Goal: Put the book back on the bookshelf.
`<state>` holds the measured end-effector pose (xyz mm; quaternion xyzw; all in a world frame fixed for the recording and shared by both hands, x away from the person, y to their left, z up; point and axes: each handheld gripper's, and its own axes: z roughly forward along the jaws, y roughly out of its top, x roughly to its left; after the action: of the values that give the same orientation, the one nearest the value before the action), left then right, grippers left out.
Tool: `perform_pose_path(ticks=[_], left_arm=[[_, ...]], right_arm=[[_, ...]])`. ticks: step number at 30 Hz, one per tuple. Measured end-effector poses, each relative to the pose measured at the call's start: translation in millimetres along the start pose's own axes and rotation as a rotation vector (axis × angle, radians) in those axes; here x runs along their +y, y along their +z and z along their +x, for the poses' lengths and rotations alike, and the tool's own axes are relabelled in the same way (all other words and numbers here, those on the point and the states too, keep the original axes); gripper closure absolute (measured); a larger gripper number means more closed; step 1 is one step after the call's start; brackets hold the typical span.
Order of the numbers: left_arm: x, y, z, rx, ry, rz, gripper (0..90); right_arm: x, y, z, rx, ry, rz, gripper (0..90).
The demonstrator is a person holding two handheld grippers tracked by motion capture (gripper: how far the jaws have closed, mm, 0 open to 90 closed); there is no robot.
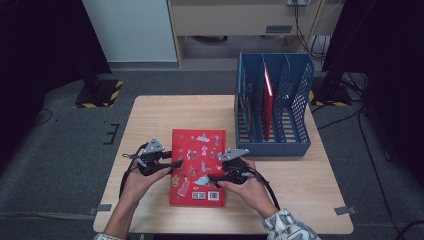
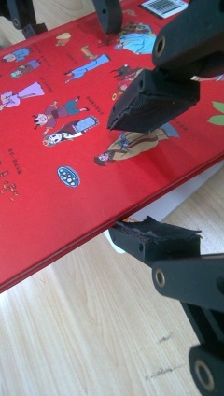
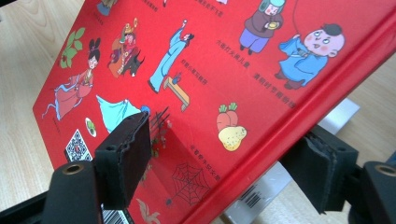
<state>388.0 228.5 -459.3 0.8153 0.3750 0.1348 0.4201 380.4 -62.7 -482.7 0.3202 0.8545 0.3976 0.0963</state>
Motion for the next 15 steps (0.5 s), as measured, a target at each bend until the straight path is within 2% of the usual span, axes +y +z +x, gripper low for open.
perform_pose_path(ticks=[6,15], left_arm=[[1.9,-5.6,3.0,-0.012,-0.004,-0.018,48.0],[1.6,-20.4,8.8,-0.005,-0.02,-0.036,52.7]], right_arm=[[5.2,-2.5,-1.5,-0.013,0.005,-0.011,29.0],[15.2,-2.6,2.9,-0.019,0.013,-0.036,34.7]])
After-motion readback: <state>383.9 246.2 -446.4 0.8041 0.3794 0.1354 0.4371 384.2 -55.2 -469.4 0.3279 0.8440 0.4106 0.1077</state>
